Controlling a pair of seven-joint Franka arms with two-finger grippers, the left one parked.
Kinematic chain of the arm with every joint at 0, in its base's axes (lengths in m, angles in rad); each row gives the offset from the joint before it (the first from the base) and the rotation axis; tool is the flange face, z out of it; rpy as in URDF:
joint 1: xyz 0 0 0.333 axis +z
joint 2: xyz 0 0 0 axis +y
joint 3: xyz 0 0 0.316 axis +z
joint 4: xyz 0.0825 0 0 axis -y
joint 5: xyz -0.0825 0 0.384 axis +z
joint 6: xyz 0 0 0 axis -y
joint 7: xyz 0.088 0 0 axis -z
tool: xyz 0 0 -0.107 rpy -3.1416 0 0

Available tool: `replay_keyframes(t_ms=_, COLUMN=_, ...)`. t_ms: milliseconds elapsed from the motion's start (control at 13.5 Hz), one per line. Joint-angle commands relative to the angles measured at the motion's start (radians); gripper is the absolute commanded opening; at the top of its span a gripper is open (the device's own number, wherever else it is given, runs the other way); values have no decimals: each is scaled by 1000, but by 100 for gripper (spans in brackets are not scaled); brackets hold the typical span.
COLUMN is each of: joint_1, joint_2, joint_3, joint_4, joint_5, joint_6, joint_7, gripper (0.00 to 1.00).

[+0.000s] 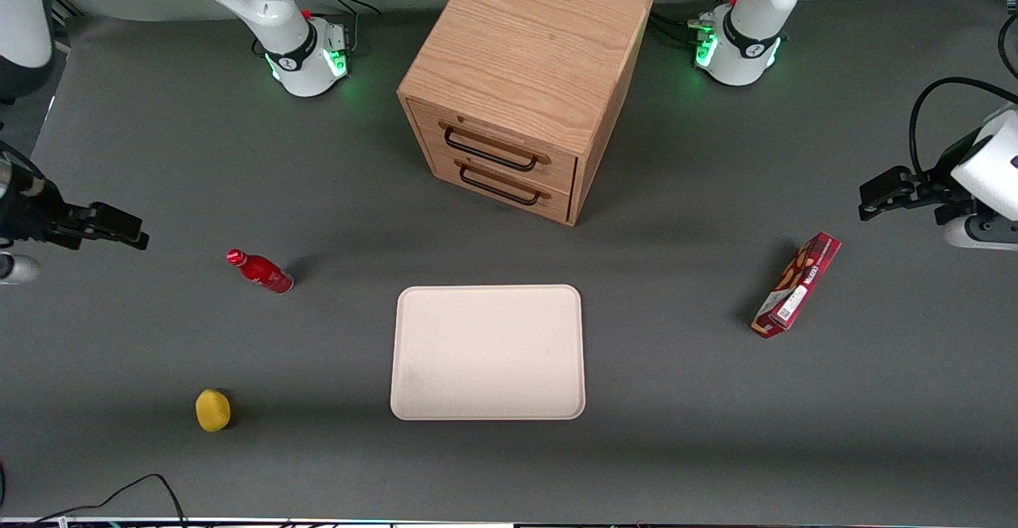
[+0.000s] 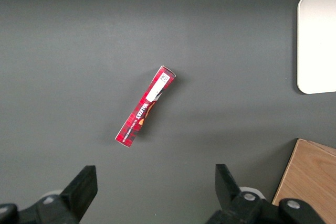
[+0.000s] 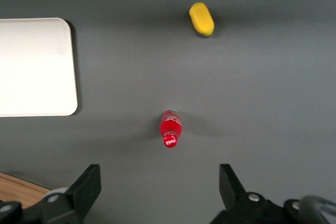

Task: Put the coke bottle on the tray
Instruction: 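Move the open right gripper down to the red Coca-Cola bottle's cap end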

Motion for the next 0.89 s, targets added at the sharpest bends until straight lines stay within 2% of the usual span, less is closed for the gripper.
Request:
replay_keyframes(t_ms=0, joint_1=16, joint_2=78, joint_3=4, joint_4=6, joint_5=13, joint_6=65, joint_7=13, gripper=100)
replay_keyframes(t_ms=148, joint_1=13, joint_2=94, joint_3=14, joint_4=-47, joint_5=11, joint_6=102, joint_7=8, gripper=100)
replay_keyframes(t_ms=370, joint_1=8, joint_2=19, joint_3=16, joint_4=-303, joint_5=10, joint_6=291, joint_7=-41, gripper=100)
replay_keyframes(t_ms=519, joint_1=0, joint_2=-12, joint_3=14, joint_4=-416, joint_5=10, joint_6=404, joint_7=-133, gripper=98)
replay_keyframes(t_ms=815, joint_1=0, joint_2=-32, joint_3=16, joint_4=-492, joint_5=2, joint_6=410, joint_7=-164, gripper=95)
